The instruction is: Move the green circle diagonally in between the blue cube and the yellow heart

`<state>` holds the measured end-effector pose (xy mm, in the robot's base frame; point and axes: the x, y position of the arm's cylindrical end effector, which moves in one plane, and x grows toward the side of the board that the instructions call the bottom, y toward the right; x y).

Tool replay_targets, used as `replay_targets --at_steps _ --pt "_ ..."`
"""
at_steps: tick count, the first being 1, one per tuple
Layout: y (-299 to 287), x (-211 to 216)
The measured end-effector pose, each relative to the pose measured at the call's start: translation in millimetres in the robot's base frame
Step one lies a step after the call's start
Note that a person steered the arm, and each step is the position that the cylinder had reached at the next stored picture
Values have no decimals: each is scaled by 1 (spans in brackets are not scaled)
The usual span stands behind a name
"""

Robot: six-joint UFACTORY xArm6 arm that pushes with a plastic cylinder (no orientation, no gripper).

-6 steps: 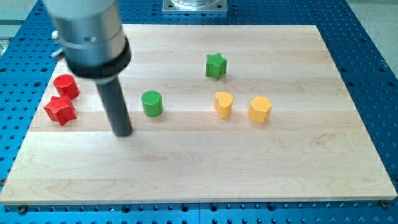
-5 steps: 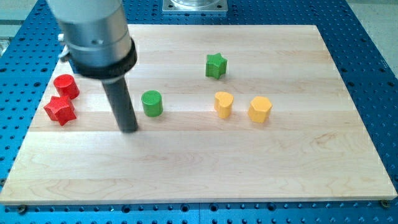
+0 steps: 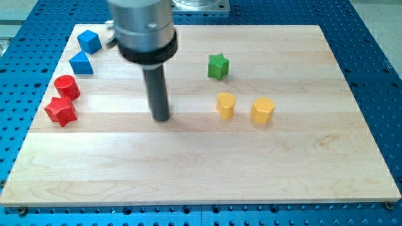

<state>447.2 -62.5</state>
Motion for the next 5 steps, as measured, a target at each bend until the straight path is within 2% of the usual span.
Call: replay_targets --at_steps 1,2,3,5 --pt "-12 -69" --pt "-47 -49" --pt "-116 -70" --pt "-40 -100"
